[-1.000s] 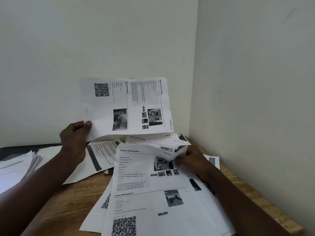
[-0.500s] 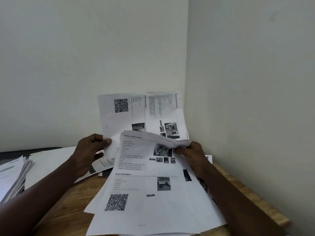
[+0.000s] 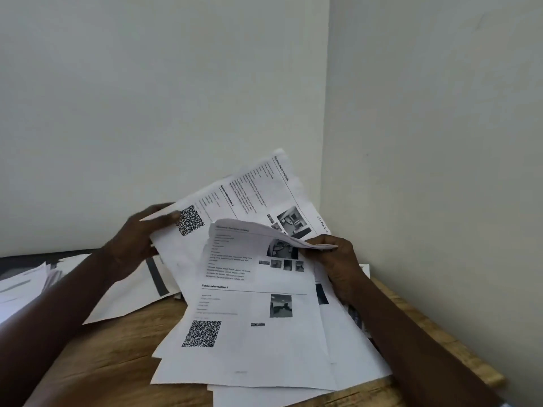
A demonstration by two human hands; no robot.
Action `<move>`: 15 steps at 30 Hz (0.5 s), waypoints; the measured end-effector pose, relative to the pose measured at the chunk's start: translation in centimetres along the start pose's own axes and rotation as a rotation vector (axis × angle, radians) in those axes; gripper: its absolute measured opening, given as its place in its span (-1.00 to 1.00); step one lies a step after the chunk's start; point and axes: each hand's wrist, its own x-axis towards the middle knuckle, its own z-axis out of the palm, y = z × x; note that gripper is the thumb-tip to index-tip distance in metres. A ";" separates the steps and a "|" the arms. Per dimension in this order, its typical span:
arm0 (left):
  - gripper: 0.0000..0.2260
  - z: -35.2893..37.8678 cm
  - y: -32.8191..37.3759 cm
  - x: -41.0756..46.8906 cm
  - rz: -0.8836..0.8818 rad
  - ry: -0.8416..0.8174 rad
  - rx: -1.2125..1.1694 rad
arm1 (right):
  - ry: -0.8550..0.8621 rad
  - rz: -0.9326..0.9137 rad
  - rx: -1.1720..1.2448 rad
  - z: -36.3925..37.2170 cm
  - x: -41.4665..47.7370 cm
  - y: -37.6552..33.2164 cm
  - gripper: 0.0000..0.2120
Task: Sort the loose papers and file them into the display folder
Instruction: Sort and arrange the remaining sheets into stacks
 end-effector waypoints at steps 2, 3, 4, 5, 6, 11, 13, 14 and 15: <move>-0.61 0.0 0.5 0.3 0.110 0.089 0.107 | -0.005 -0.007 -0.003 0.2 -0.1 0.0 -0.85; -0.63 -0.3 0.7 0.3 0.117 0.061 0.194 | -0.001 -0.010 -0.003 0.2 -0.1 0.1 -0.86; -0.62 -0.8 0.8 0.2 0.071 -0.025 0.302 | 0.003 -0.009 0.003 0.2 -0.1 0.0 -0.87; -0.62 -1.2 0.8 0.0 -0.018 -0.159 0.428 | 0.004 -0.009 0.019 0.2 -0.1 -0.1 -0.86; -0.62 -1.4 1.0 -0.3 -0.141 -0.320 0.553 | 0.007 -0.010 0.032 0.1 -0.1 -0.1 -0.86; -0.56 0.0 0.5 -1.3 -0.365 -0.582 0.616 | -0.025 -0.010 -0.015 0.6 -0.2 -0.3 -0.74; -0.48 0.8 -0.1 -0.7 -0.220 -0.354 0.478 | -0.022 -0.009 -0.062 0.9 -0.3 -0.3 -0.76; -0.44 1.2 -0.4 -0.4 -0.156 -0.251 0.426 | -0.018 -0.003 -0.070 1.0 -0.3 -0.2 -0.80; -0.40 1.8 -0.5 -0.2 -0.100 -0.181 0.399 | -0.011 0.005 -0.074 1.0 -0.3 -0.2 -0.84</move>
